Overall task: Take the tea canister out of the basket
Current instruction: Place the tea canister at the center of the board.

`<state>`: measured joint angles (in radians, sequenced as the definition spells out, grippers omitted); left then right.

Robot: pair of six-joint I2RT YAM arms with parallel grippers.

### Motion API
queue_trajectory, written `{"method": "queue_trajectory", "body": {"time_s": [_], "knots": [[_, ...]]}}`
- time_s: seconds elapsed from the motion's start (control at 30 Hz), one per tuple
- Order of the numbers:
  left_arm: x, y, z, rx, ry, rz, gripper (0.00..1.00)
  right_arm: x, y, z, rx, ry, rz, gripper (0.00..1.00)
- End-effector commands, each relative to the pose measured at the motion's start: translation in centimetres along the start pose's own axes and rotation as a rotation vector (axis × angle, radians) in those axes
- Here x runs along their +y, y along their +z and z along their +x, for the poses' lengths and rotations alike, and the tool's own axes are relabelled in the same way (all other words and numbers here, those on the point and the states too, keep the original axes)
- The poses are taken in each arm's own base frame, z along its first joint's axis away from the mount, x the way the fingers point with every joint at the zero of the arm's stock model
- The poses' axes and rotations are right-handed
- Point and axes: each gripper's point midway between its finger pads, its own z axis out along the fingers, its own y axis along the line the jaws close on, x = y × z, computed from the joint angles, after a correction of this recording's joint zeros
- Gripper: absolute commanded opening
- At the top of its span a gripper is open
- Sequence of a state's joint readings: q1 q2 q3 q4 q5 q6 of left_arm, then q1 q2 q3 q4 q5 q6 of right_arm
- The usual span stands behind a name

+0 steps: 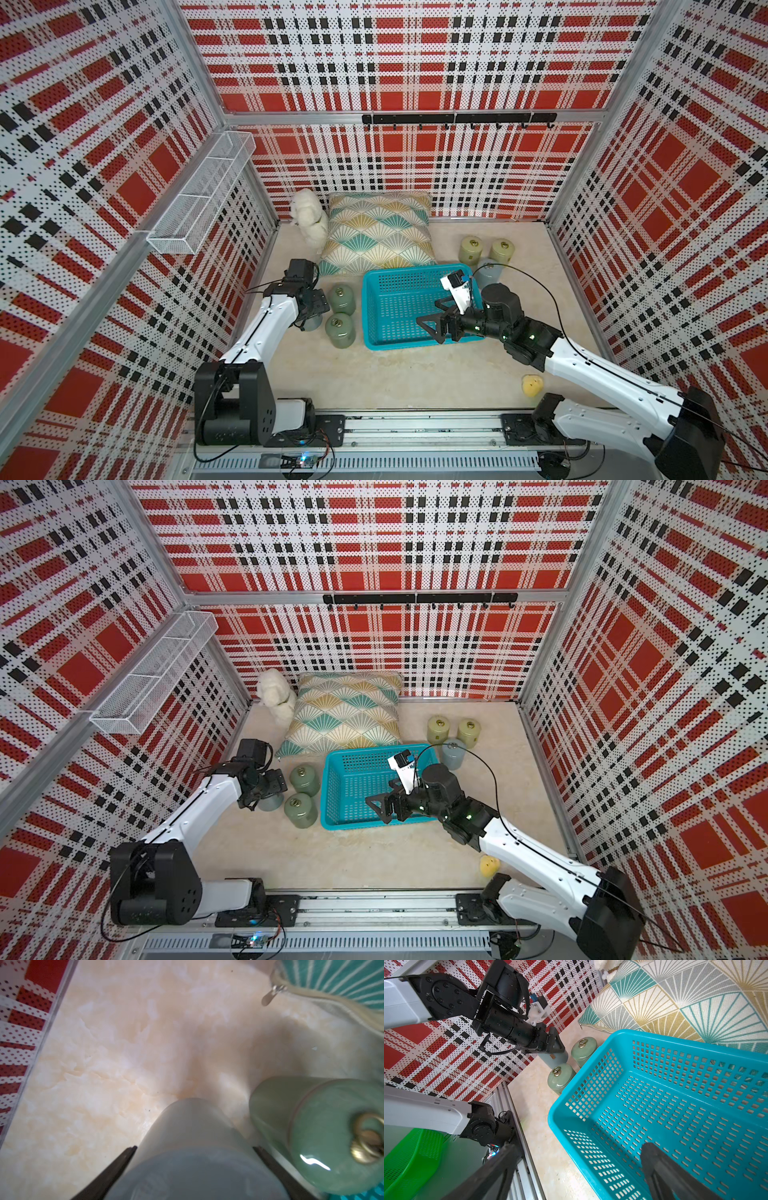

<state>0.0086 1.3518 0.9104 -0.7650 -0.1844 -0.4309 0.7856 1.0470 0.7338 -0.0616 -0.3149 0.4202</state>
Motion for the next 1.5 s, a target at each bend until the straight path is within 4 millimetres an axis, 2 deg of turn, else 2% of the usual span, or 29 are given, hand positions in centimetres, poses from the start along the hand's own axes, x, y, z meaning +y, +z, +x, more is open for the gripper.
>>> {"method": "queue_trajectory", "body": {"time_s": [0.0,0.23,0.53,0.6,0.7,0.93,0.97,1.17,1.37,1.47], "knots": [[-1.2,0.6,-1.6,-0.052,-0.040,0.059,0.73,0.6,-0.5,-0.7,-0.022,-0.012,-0.004,1.00],[-1.5,3.0,-0.5,-0.008,-0.041,0.053,0.73,0.5,-0.4,-0.7,-0.019,-0.011,0.001,1.00],[-1.0,4.2,-0.2,-0.005,-0.040,0.022,0.75,0.2,0.0,-0.5,-0.007,-0.007,0.010,1.00],[-1.2,4.4,0.0,0.003,-0.041,0.030,0.76,0.1,0.0,-0.4,-0.004,-0.006,0.012,1.00],[-1.5,4.4,0.3,0.014,-0.041,0.050,0.84,0.1,0.0,-0.4,-0.004,-0.008,0.013,1.00],[-1.7,3.3,0.0,-0.001,-0.052,0.077,0.93,-0.1,0.0,-0.4,-0.006,-0.005,0.028,1.00],[-1.8,3.1,0.1,0.001,-0.056,0.085,1.00,-0.2,0.0,-0.4,-0.007,-0.005,0.032,1.00],[-1.8,1.4,-0.5,-0.028,-0.060,0.101,0.99,-0.7,-0.2,-0.6,-0.014,-0.005,0.061,1.00],[-1.5,-1.9,-2.2,-0.122,-0.070,0.116,0.99,-1.9,-0.6,-0.9,-0.040,-0.007,0.134,1.00],[-1.9,-4.9,-3.8,-0.219,-0.070,0.140,0.99,-3.3,-1.1,-1.2,-0.071,-0.014,0.219,1.00]]}}
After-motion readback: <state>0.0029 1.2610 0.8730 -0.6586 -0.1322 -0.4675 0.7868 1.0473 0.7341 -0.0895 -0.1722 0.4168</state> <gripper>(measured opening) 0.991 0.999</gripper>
